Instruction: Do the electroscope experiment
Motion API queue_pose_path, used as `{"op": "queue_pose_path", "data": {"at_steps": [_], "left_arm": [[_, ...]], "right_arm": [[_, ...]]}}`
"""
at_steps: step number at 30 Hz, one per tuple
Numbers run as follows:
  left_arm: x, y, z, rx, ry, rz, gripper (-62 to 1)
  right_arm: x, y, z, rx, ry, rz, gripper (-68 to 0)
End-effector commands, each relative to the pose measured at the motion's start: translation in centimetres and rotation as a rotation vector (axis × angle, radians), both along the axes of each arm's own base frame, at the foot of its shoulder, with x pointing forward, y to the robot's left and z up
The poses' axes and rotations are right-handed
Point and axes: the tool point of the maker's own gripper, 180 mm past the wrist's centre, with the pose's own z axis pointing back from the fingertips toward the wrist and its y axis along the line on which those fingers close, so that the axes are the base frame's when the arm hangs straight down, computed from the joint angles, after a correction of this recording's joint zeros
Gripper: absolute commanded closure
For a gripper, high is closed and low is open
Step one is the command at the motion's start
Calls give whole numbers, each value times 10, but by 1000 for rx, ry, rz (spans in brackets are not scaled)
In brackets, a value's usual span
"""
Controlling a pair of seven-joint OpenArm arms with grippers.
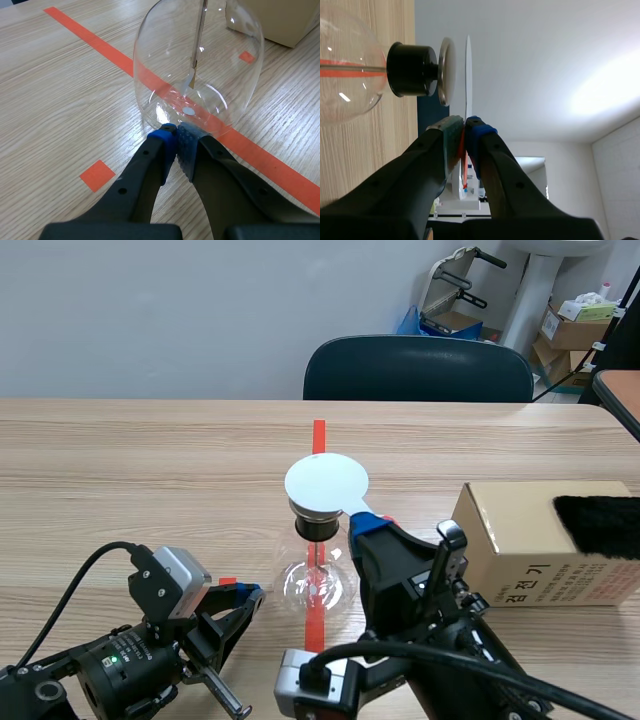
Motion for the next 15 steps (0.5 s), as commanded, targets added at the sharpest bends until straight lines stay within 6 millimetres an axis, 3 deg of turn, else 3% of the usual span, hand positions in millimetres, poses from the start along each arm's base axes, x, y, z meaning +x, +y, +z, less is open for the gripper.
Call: {"op": "queue_pose_path", "data": {"at_steps": [1,15], "left_arm": [[0,-5,6,-22,-15,-5,-25],[0,-5,6,-23,-14,-6,-26]], "right_arm": [[2,0,6,-1,-27,17,-9],[0,3,6,-3,-25,33,-9]]}}
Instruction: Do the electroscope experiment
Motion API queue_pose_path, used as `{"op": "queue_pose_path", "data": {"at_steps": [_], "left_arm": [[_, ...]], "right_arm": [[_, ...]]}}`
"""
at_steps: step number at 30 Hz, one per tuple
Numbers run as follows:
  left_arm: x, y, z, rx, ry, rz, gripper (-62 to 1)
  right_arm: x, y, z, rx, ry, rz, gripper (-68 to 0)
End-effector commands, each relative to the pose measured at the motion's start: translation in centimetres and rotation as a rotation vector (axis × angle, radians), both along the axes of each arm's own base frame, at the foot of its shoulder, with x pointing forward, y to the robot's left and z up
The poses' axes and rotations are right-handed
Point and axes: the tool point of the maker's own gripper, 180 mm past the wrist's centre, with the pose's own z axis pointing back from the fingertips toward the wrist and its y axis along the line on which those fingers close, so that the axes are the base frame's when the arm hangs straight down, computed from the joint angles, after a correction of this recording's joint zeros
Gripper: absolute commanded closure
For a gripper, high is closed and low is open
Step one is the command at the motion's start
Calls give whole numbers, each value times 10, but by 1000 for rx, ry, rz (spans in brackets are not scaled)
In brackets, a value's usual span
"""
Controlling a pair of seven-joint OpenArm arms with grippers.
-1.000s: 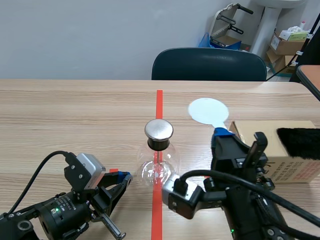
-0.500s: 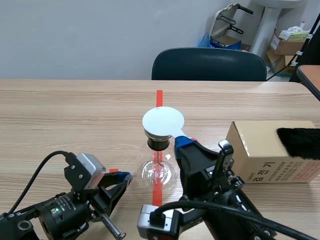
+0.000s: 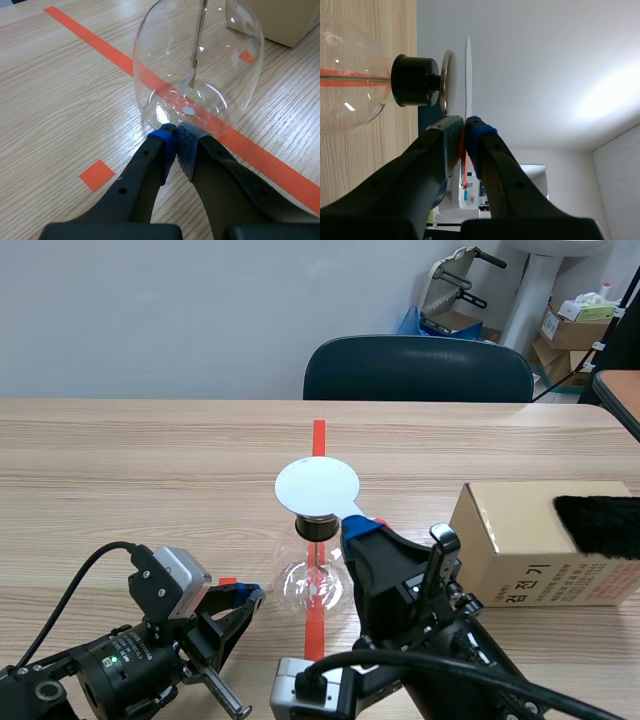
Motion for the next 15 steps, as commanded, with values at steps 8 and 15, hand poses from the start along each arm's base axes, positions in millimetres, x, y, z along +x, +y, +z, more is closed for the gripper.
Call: {"op": "queue_pose_path", "data": {"at_steps": [8,15], "left_arm": [[0,-5,6,-23,-14,-6,-26],[0,-5,6,-23,-14,-6,-26]], "right_arm": [[3,-2,6,-1,-26,3,-9],[8,-10,7,2,-27,-54,-9]]}}
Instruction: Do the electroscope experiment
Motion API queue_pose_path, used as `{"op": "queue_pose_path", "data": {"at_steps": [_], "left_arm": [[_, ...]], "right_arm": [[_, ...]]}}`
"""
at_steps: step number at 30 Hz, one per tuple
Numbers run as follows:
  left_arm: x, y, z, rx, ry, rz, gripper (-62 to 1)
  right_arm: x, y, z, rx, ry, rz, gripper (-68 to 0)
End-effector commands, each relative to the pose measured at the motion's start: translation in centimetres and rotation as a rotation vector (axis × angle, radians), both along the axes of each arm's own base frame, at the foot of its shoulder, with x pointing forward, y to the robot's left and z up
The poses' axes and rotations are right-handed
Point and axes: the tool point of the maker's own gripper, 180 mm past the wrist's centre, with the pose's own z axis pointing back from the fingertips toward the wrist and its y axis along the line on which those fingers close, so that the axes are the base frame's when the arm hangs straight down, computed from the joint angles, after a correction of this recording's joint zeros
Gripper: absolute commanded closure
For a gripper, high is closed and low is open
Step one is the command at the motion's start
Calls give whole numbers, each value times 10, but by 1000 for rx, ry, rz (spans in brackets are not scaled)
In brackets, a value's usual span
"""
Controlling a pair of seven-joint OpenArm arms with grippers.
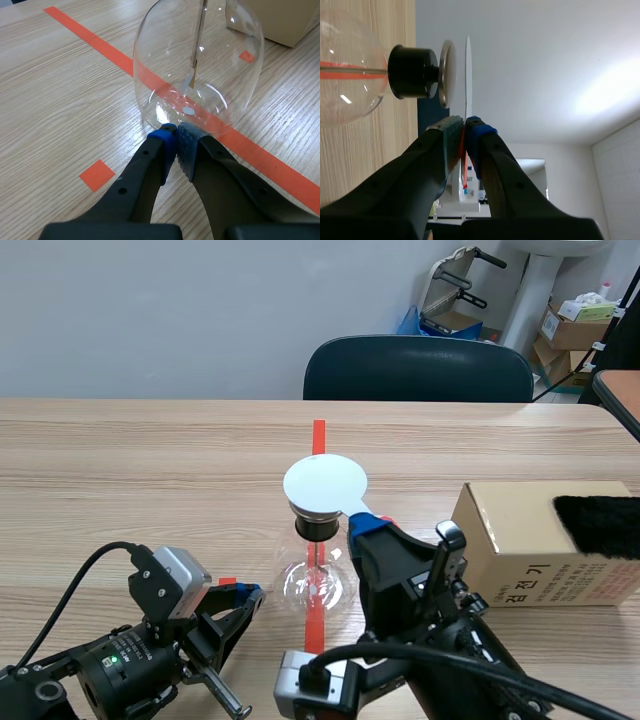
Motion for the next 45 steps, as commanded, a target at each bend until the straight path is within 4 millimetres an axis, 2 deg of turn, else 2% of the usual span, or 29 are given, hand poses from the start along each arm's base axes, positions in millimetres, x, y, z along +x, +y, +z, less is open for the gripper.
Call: {"op": "queue_pose_path", "data": {"at_steps": [1,20,28,35,45], "left_arm": [[0,-5,6,-23,-14,-6,-26],[0,-5,6,-23,-14,-6,-26],[0,-5,6,-23,-14,-6,-26],[0,-5,6,-23,-14,-6,-26],[0,-5,6,-23,-14,-6,-26]], "right_arm": [[5,-5,6,0,-27,-19,-9],[27,-79,9,24,-33,-452,-9],[27,-95,10,29,-35,-541,-9],[27,-94,9,29,-34,-530,-9],[24,-57,9,17,-31,-325,-9]]}}
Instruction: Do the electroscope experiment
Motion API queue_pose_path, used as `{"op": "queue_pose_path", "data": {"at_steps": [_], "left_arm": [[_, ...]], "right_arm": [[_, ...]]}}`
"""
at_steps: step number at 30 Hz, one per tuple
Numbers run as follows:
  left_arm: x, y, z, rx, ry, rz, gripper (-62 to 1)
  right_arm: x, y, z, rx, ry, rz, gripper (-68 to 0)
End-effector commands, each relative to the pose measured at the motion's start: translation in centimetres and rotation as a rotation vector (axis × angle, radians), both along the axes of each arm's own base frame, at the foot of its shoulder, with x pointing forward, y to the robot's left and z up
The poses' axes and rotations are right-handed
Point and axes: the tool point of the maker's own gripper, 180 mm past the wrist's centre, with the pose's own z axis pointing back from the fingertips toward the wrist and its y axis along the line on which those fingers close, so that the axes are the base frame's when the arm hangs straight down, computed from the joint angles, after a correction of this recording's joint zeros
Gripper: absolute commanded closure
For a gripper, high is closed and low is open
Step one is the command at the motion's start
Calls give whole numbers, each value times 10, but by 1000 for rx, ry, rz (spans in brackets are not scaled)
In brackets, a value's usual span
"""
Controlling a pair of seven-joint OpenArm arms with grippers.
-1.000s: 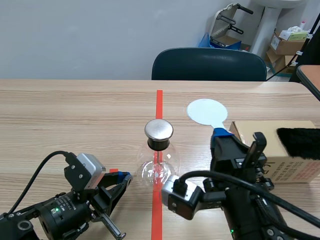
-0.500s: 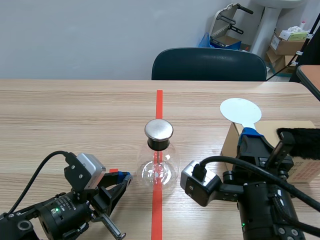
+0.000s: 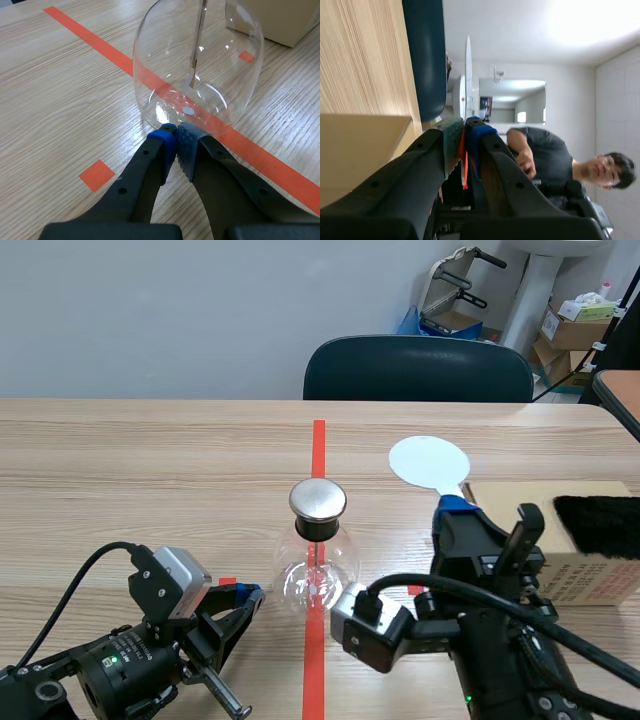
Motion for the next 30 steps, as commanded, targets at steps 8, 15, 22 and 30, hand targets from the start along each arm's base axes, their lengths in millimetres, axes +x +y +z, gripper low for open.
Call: {"op": "queue_pose_path", "data": {"at_steps": [8,15,22,30], "left_arm": [[0,-5,6,-23,-15,-6,-26],[0,-5,6,-23,-15,-6,-26],[0,-5,6,-23,-15,-6,-26],[0,-5,6,-23,-15,-6,-26]], "right_arm": [[-8,35,6,-12,-24,215,-9],[-20,57,4,-20,-21,355,-9],[-27,68,4,-24,-20,425,-9],[-27,68,4,-24,-20,425,-9]]}}
